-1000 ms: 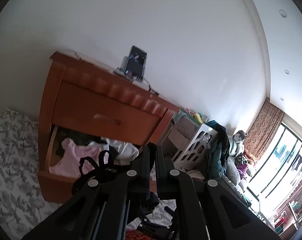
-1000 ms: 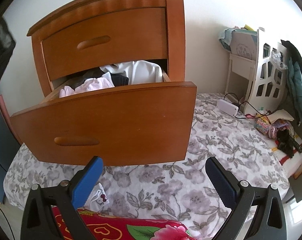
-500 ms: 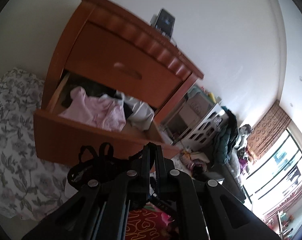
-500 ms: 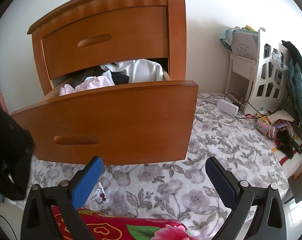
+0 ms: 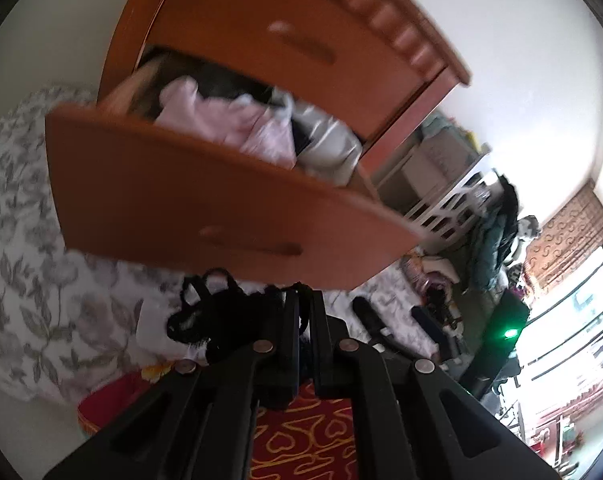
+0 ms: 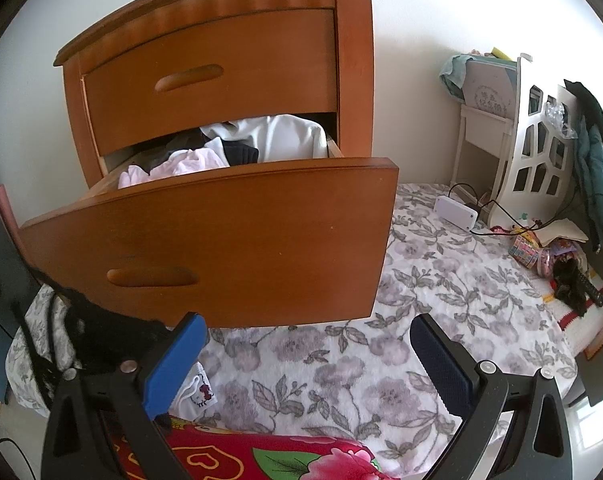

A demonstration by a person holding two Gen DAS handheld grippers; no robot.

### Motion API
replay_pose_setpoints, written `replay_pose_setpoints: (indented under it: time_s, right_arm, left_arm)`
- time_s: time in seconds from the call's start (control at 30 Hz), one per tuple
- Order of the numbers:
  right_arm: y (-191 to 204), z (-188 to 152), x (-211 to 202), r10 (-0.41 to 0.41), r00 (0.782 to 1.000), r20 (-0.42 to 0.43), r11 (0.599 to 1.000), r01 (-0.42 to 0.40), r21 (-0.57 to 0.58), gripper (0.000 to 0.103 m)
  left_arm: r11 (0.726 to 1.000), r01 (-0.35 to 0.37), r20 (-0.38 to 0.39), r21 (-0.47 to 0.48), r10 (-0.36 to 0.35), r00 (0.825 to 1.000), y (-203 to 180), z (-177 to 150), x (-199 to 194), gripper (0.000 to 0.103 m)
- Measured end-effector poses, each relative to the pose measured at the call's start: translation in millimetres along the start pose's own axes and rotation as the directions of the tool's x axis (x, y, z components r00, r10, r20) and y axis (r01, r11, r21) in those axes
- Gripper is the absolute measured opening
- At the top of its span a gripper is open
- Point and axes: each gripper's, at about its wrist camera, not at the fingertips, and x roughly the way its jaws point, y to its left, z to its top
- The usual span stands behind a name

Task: Take underwear out of drawer
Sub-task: 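Carry the black garment down onto the bedspread by the red blanket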

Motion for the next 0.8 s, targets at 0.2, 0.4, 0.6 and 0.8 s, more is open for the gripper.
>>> replay_pose_setpoints:
  time_s: [0.2, 0.4, 0.6, 0.8]
  right_arm:
    - [0.1, 0.2, 0.8, 0.000, 1.000, -0.002, 1.000, 0.000, 0.000, 0.103]
    - [-0.1, -1.9, 1.7, 0.002, 1.000, -0.007, 1.000, -0.002, -0.001, 0.103]
    - [0.6, -1.4, 3.1, 0.002, 1.000, -0.011, 1.000, -0.002, -0.002, 0.103]
    - [0.5, -1.4, 3.5, 0.002, 1.000, -0.014, 1.000, -0.002, -0.002, 0.103]
  left_arm:
    - [0.997, -0.074, -0.073, -0.011, 0.073, 0.995, 10.5, -8.5, 18.8, 0.004]
    - [0.991, -0.121, -0.137, -0.050, 0.114, 0.984, 23.5, -16.0, 32.0, 0.004]
    - [0.984, -0.160, -0.176, -0.074, 0.145, 0.974, 29.7, -20.1, 41.3, 0.004]
    - [0.983, -0.170, -0.187, -0.069, 0.155, 0.970, 30.8, -17.9, 43.4, 0.004]
